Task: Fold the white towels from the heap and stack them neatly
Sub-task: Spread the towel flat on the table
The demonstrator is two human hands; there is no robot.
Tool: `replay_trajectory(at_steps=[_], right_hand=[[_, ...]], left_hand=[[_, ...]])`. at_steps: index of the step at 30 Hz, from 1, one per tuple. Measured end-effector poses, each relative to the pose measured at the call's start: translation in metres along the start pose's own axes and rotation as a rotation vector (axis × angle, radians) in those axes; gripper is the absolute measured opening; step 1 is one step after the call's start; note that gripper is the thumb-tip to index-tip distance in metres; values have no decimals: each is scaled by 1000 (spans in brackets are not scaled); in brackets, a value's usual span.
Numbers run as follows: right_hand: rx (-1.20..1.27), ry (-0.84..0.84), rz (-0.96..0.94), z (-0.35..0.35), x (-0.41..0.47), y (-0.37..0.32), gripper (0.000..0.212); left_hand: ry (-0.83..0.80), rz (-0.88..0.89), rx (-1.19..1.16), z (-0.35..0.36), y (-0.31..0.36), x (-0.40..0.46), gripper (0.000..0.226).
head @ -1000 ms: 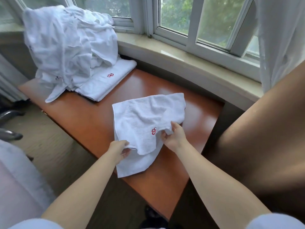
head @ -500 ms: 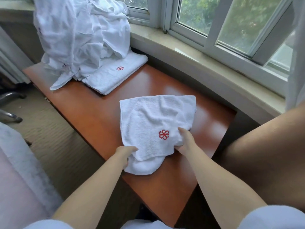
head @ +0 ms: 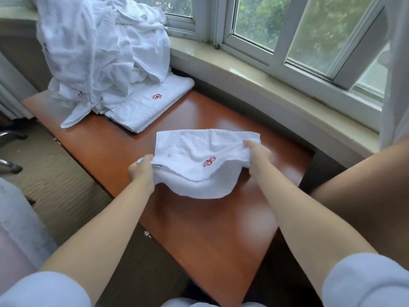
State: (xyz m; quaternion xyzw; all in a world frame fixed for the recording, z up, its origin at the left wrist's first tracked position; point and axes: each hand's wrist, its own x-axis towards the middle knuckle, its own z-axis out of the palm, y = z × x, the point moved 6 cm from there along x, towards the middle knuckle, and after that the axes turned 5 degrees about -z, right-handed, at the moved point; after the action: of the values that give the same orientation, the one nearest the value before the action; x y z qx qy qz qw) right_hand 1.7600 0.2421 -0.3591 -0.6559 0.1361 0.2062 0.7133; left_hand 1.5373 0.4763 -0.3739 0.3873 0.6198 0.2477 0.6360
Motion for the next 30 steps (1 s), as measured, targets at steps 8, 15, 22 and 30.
replay_trajectory(at_steps=[8,15,22,30], right_hand=[[-812,164,-54,-87,3,-11,38],[-1211,-61,213,-165,-22,87,58],[-849,18,-261,-150,-46,52,29],[-211,228,-278,-192,-46,38,44]], left_hand=[[81,-12,249,-32,-44,-17,45],[-4,-266,505,-74,-161,-53,54],[300,-23,652,-83,-146,-85,42],[265,268,141,-87,-131,-134,14]])
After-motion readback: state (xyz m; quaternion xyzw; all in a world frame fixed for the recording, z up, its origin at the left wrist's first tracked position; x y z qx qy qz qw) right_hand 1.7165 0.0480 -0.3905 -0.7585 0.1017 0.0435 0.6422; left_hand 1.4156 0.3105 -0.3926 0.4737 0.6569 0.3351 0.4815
